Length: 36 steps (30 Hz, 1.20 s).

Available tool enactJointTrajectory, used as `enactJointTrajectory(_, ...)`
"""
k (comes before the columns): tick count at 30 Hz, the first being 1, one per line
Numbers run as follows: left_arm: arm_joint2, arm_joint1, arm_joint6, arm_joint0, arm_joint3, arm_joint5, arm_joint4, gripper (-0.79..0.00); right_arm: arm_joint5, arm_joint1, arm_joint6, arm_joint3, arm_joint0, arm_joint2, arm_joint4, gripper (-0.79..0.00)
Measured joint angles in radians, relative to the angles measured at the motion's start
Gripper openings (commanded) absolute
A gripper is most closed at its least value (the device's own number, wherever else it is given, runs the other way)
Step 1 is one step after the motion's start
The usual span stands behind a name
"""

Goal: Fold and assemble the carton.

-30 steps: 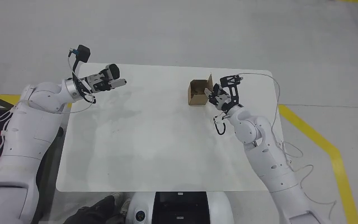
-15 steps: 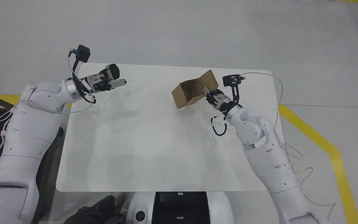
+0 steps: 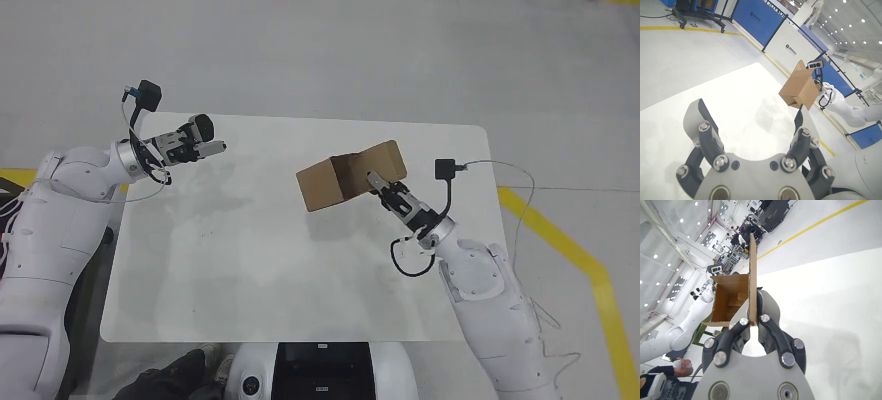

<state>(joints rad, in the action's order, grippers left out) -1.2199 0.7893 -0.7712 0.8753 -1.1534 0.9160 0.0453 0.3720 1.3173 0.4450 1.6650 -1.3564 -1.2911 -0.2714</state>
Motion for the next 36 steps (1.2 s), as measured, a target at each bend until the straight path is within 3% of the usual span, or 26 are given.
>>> enactJointTrajectory(18, 0.000, 0.000, 0.006, 0.002, -0.006, -0.004, -0.003, 0.000, -0.011, 0.003, -0.027, 0.001, -0.007, 0.003, 0.040, -0.785)
enactJointTrajectory(22, -0.007, 0.004, 0.080, 0.027, -0.060, 0.004, -0.056, 0.000, -0.049, 0.011, -0.092, 0.002, -0.020, 0.015, 0.154, -0.785)
enactJointTrajectory(27, -0.019, 0.003, 0.135, 0.068, -0.092, 0.095, -0.087, 0.000, -0.099, 0.016, -0.140, 0.025, -0.053, 0.031, 0.231, -0.785)
enactJointTrajectory(36, 0.001, -0.008, 0.097, 0.167, -0.255, 0.096, -0.108, 0.000, -0.121, 0.022, -0.174, 0.046, -0.120, 0.066, 0.331, -0.785)
